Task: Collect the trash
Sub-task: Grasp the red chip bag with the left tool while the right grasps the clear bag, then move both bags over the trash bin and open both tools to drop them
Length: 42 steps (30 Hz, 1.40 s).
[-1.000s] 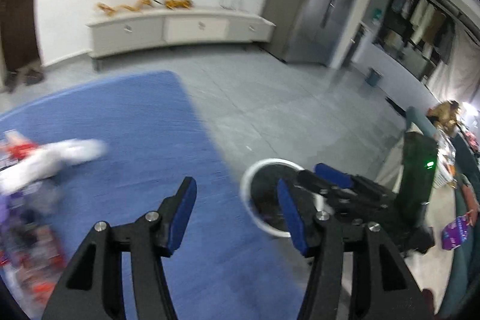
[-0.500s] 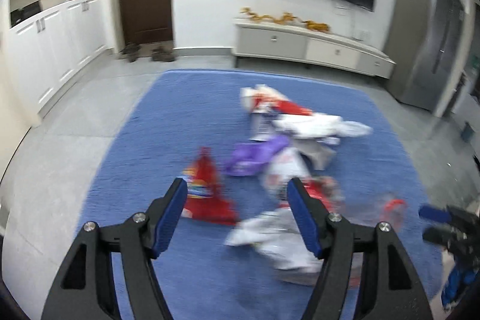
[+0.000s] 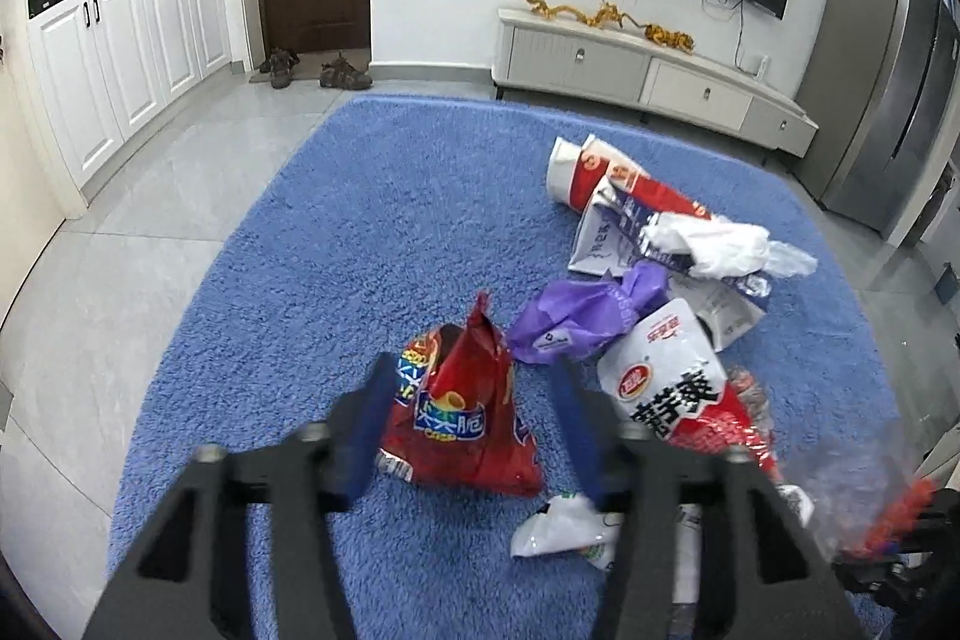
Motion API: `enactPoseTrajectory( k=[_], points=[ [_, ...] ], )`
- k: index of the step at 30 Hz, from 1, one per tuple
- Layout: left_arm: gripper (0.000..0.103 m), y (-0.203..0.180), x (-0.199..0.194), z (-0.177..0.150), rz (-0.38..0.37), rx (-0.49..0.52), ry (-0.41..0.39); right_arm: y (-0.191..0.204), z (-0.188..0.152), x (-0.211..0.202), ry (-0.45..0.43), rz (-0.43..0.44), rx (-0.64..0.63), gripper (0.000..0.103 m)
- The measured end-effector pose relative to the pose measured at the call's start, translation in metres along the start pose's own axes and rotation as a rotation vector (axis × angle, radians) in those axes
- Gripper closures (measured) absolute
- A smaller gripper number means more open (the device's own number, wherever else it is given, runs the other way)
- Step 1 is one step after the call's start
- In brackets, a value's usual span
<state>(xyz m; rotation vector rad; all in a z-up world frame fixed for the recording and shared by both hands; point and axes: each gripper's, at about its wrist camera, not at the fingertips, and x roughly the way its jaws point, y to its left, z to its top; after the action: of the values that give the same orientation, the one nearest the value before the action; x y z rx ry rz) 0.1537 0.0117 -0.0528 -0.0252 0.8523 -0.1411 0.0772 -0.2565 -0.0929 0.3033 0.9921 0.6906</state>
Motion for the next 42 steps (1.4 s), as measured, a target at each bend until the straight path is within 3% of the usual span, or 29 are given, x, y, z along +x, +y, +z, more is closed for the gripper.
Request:
enactPoseTrajectory(
  k=[2, 3, 9, 14, 17, 22, 26, 32, 38, 42],
  points=[
    [0.086, 0.0, 0.007, 0.0, -0.004, -0.002, 0.014, 0.005, -0.001, -0.009, -0.012, 0.019, -0.021, 0.095],
    [0.088, 0.0, 0.01, -0.001, -0.009, -0.008, 0.019, 0.006, -0.003, -0.015, -0.019, 0.025, -0.029, 0.095],
    [0.094, -0.002, -0.006, 0.002, 0.001, -0.021, -0.033, 0.009, -0.007, -0.067, -0.115, 0.059, -0.046, 0.095],
    [0.095, -0.011, -0.037, 0.014, 0.011, -0.02, -0.097, -0.008, -0.011, -0.114, -0.229, 0.012, -0.033, 0.095],
    [0.095, -0.032, -0.055, 0.026, -0.032, 0.002, -0.123, -0.028, -0.018, -0.141, -0.298, -0.038, 0.006, 0.095],
    [0.095, -0.108, -0.072, 0.043, -0.183, 0.099, -0.131, -0.08, -0.036, -0.189, -0.399, -0.162, 0.12, 0.095],
    [0.095, -0.201, -0.059, 0.045, -0.336, 0.216, -0.068, -0.131, -0.056, -0.222, -0.457, -0.304, 0.248, 0.095],
    [0.095, -0.353, -0.028, 0.029, -0.532, 0.396, 0.049, -0.213, -0.079, -0.249, -0.437, -0.53, 0.418, 0.093],
    [0.095, -0.463, 0.02, 0.007, -0.63, 0.468, 0.184, -0.276, -0.098, -0.256, -0.391, -0.652, 0.521, 0.091],
    [0.092, -0.508, 0.057, 0.0, -0.641, 0.472, 0.247, -0.319, -0.103, -0.251, -0.389, -0.679, 0.592, 0.091]
  ],
)
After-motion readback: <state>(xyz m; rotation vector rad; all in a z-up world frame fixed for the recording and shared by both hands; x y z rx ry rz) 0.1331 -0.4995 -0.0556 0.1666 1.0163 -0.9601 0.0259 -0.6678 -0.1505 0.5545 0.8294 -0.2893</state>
